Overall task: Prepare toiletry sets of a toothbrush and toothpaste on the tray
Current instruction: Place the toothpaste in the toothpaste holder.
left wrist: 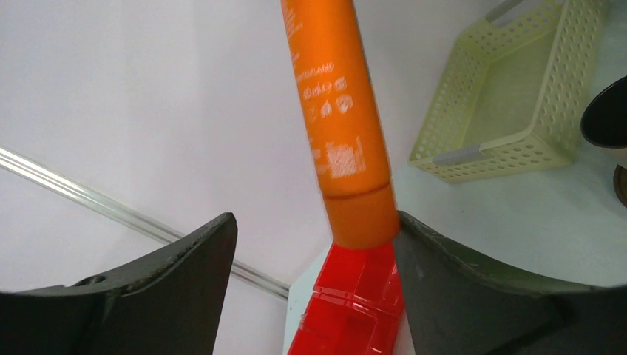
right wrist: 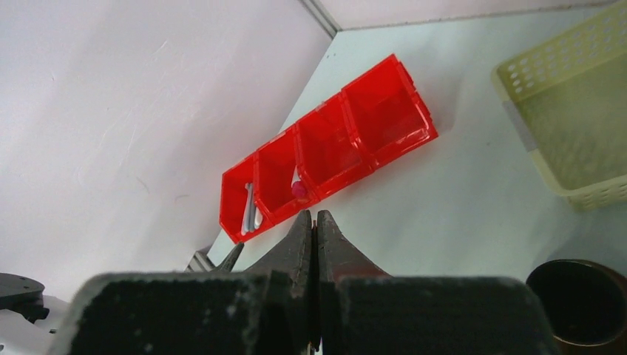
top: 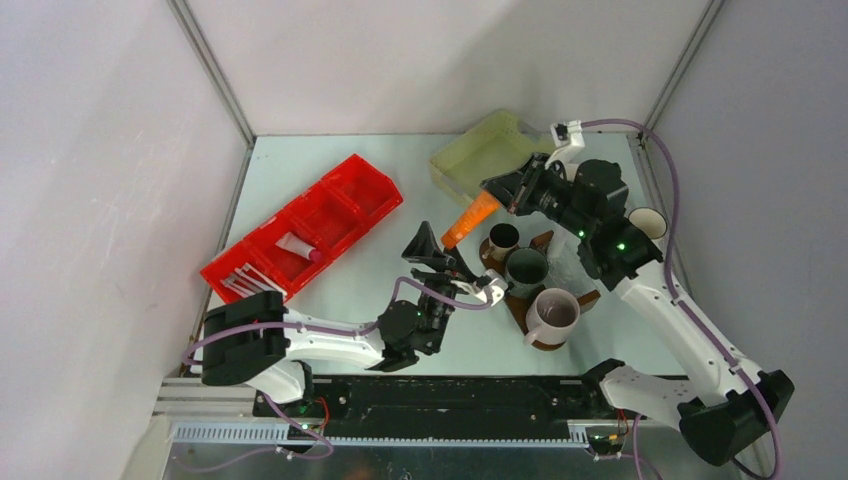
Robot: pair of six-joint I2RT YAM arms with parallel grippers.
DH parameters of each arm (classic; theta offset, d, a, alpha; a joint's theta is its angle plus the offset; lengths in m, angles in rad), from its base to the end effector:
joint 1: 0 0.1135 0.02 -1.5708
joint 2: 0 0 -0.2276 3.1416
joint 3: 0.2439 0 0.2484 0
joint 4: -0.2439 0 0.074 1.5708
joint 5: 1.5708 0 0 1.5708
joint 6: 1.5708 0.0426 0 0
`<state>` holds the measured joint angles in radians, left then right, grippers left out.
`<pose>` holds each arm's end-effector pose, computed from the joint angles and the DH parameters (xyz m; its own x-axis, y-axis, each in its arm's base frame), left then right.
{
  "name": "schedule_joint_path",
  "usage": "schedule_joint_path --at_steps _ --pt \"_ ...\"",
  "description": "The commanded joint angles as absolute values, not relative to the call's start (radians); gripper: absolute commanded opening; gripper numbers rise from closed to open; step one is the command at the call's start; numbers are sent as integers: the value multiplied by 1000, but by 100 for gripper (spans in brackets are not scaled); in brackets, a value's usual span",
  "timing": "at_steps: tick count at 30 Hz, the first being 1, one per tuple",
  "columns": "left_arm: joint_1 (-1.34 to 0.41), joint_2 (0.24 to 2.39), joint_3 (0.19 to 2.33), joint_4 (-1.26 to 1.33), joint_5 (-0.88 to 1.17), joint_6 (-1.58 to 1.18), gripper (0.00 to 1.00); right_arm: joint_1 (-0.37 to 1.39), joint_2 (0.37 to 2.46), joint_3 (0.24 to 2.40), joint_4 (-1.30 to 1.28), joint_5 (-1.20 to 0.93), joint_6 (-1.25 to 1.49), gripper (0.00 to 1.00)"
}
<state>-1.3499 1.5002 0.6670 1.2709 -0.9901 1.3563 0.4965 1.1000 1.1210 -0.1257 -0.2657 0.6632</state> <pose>0.1002 -0.2836 0.2437 0.3807 0.7513 -0.5390 -0.0121 0.5869 0.8095 0.2329 0.1389 0.3693 -0.4967 0.4065 -0.7668 -0.4866 0.6012 0.6339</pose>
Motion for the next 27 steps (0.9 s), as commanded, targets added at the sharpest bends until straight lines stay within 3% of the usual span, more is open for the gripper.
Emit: schedule_joint_path --at_steps 1,10,27 --pt "-1355 1489 676 1344 -1012 1313 86 474 1040 1165 -80 -237 588 0" --pt "-1348 1406 652 1131 -1009 1085 98 434 939 1164 -184 -131 397 0" --pt "-1142 1024 691 299 -837 386 100 265 661 974 -257 -85 56 0"
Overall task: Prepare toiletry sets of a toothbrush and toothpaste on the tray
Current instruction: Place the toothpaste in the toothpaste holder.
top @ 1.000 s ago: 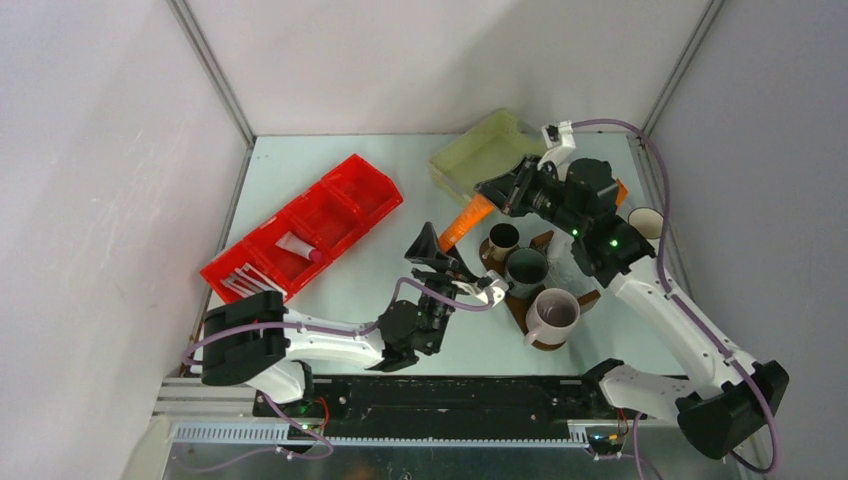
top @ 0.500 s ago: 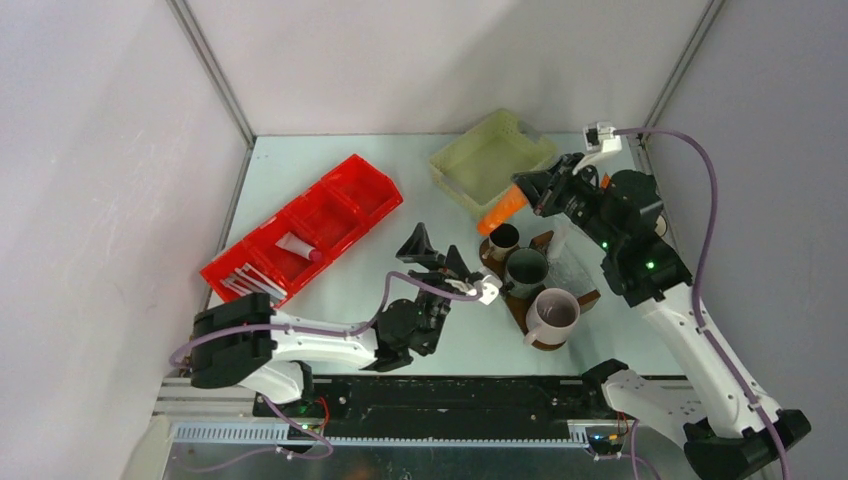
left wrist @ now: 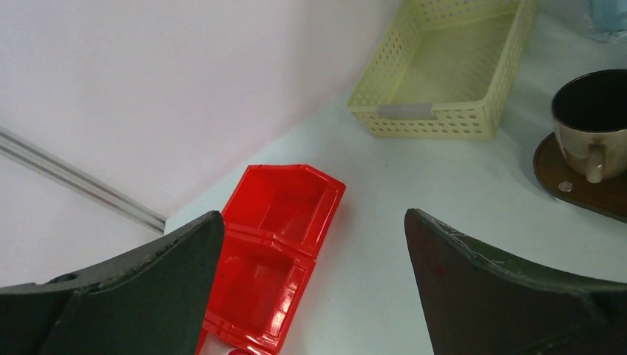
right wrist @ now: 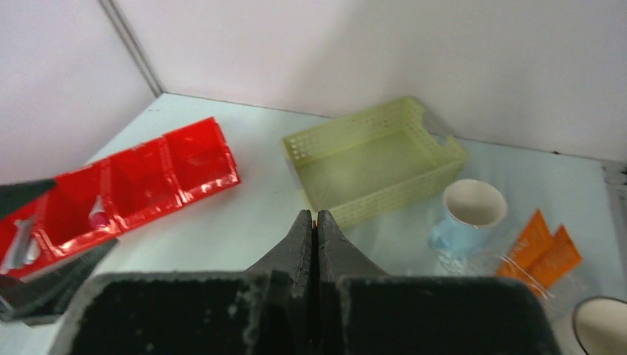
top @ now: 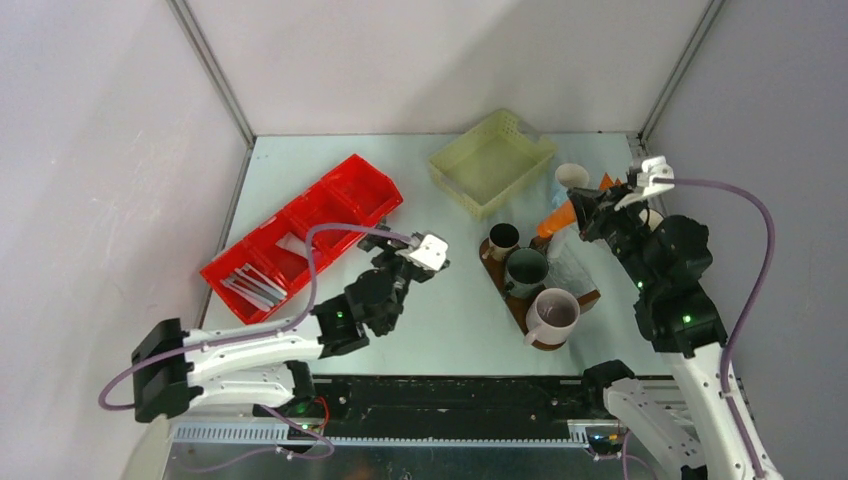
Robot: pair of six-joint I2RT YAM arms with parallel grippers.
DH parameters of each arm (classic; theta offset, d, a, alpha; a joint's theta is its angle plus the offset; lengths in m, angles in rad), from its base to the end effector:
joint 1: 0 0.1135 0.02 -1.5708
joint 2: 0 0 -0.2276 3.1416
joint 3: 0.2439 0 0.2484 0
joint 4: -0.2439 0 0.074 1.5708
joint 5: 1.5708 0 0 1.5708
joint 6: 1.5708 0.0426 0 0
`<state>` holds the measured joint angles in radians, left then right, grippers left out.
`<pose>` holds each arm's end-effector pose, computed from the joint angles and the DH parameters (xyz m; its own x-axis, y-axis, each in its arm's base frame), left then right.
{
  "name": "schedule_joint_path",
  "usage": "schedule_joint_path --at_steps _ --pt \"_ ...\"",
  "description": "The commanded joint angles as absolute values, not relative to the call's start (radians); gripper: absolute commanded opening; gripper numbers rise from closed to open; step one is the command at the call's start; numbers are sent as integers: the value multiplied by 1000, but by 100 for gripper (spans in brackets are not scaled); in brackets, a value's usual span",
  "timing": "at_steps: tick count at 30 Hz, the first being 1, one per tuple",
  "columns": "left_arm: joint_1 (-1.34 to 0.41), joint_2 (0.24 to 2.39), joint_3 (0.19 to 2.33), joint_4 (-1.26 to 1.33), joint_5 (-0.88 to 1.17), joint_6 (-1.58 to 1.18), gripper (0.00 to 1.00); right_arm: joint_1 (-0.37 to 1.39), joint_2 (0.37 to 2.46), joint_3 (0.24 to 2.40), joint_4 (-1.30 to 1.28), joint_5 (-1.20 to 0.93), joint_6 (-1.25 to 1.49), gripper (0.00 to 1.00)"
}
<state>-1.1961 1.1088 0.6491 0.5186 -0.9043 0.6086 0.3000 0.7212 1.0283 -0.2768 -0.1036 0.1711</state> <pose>0.1268 -0.2310 0.2700 0.1824 0.5019 -0.8455 0.2241 0.8160 0.5328 0.1678 0.0565 0.3974 -0.0383 0.1654 -0.9855 -0.3919 0.9047 0.1671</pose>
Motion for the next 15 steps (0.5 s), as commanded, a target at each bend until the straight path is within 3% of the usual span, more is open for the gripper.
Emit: schedule_joint_path --at_steps 1,15 --pt "-1112 1010 701 272 -830 331 100 251 650 962 -258 -77 49 0" --pt "-745 783 756 -91 -610 -60 100 186 545 744 -219 86 72 0"
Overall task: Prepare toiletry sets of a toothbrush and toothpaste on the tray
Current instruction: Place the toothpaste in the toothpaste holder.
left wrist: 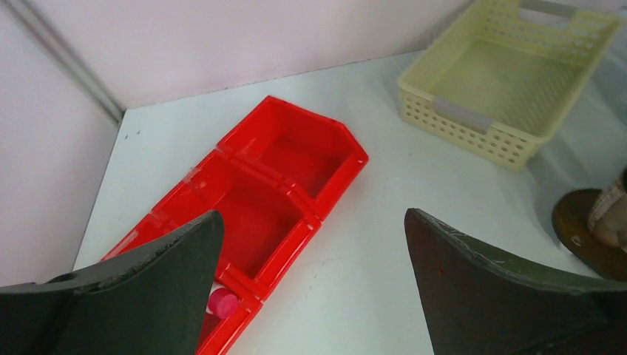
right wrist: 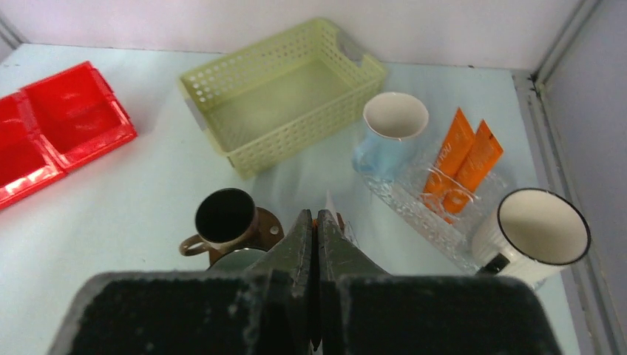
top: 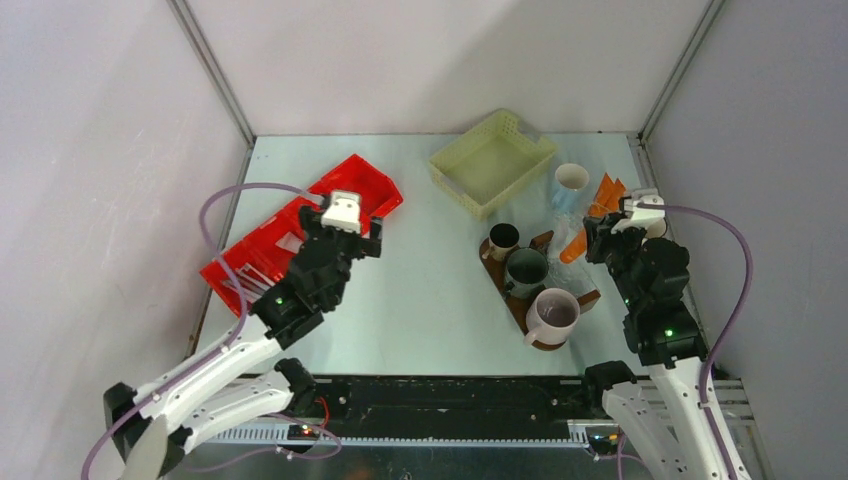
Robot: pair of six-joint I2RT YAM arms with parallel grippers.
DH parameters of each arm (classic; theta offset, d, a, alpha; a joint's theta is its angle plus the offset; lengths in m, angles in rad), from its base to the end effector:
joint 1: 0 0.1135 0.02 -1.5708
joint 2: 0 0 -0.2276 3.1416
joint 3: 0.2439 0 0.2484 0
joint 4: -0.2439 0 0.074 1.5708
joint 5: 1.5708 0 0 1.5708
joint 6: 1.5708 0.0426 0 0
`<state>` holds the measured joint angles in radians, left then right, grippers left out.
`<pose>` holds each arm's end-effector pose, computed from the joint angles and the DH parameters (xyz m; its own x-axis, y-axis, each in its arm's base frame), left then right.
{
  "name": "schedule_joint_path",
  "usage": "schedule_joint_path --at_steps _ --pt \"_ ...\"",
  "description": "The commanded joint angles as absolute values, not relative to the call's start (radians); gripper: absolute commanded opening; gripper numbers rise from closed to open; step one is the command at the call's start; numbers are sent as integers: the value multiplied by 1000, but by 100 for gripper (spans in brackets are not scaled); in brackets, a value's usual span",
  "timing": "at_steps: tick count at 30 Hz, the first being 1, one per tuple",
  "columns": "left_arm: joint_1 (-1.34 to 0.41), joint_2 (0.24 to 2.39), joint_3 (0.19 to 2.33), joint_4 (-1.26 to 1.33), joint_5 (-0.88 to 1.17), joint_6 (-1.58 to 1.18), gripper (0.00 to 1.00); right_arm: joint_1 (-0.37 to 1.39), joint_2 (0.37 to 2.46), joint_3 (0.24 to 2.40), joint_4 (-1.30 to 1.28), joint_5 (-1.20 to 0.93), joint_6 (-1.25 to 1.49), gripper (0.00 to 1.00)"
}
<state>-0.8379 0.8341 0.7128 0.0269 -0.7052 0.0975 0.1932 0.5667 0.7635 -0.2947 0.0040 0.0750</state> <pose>0.1674 -0.1447 0.3024 -0.0497 0.1660 -0.9849 0.1398 0.9775 0.1577 0.1656 0.0322 0.3303 -0.1097 0.0549 -0.9924 -0.1804 0.9808 0.0742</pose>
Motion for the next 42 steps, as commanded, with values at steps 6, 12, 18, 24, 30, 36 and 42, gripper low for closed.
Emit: schedule_joint_path --at_steps 6,12,18,24,30,36,42 --pt "-554 710 755 -152 -553 -103 100 178 529 649 -135 130 62 0" --pt "-401 676 740 -158 -576 -109 100 178 520 561 -52 166 66 0" --pt "-324 648 705 -129 -612 -119 100 177 525 500 25 172 78 0" --pt "-307 640 680 -115 -619 -117 100 178 541 471 59 165 80 0" --pt "-307 634 670 -105 -635 -106 100 178 562 460 64 149 89 0" --pt "-307 634 663 -98 -639 -97 100 178 571 452 54 162 95 0" --pt "-307 635 660 -95 -643 -93 100 179 580 439 64 157 103 0"
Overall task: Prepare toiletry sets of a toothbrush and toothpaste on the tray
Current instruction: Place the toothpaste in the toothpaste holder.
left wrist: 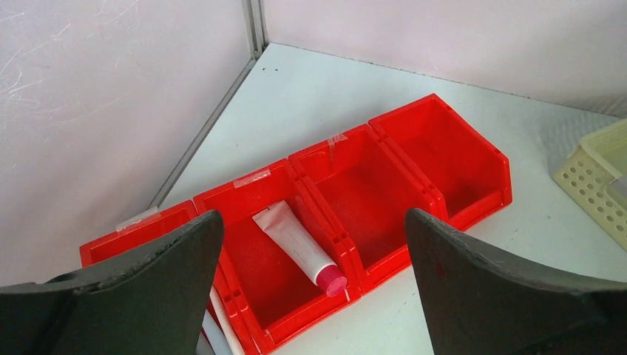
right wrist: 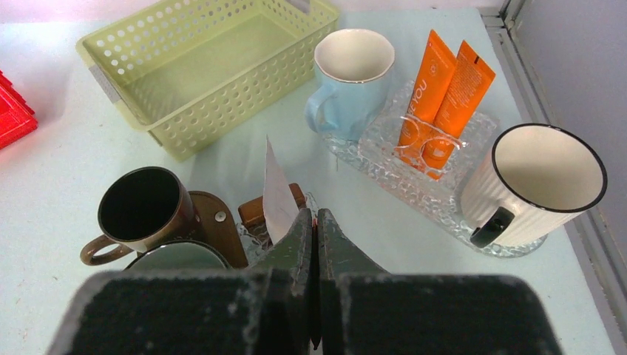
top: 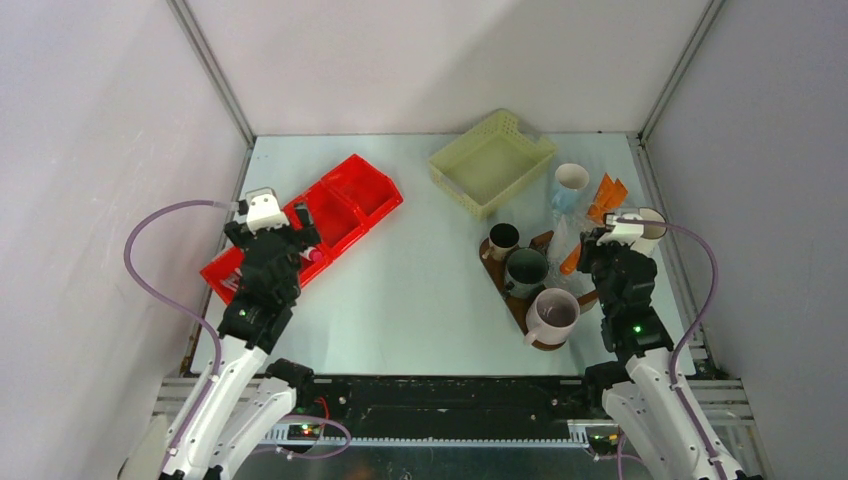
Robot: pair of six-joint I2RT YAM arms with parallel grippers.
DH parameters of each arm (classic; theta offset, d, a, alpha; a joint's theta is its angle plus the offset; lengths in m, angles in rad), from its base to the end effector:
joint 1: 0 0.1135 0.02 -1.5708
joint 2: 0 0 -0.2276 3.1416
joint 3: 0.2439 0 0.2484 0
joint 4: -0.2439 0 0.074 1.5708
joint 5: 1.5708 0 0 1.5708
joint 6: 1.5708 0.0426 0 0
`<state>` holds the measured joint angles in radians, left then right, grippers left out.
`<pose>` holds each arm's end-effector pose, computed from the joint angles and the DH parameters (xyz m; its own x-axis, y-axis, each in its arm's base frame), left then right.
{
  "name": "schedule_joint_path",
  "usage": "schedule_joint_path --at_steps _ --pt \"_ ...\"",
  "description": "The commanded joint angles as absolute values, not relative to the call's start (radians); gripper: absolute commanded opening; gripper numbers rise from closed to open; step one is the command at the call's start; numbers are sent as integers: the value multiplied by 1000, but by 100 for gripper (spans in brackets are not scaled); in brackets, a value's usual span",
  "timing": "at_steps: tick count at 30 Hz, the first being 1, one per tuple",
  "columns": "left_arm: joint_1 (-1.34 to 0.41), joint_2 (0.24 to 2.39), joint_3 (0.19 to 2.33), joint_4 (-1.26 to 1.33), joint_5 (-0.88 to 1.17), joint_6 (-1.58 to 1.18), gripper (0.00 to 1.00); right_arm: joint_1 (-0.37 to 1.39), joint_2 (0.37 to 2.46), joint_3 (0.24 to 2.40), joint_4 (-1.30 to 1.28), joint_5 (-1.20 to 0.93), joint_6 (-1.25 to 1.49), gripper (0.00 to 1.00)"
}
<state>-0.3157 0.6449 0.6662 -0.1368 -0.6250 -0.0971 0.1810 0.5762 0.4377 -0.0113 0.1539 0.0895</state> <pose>0.1842 -0.0339 0.3029 -0.0799 -0.0566 -0.9952 -0.3099 0.9503 -0.0292 0.1890 0.0280 0.2463 -0.1488 0.0626 -0.9869 -0.0155 0.9977 0.0656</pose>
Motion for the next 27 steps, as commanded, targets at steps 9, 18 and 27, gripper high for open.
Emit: schedule_joint_path --at_steps 9,18,27 --pt "-307 629 654 -86 -649 -85 100 188 600 439 62 146 94 0" --pt "-308 611 641 -72 -662 -67 100 203 639 439 61 152 93 0" --pt "-307 601 634 -63 -682 -60 100 217 664 439 50 147 89 7"
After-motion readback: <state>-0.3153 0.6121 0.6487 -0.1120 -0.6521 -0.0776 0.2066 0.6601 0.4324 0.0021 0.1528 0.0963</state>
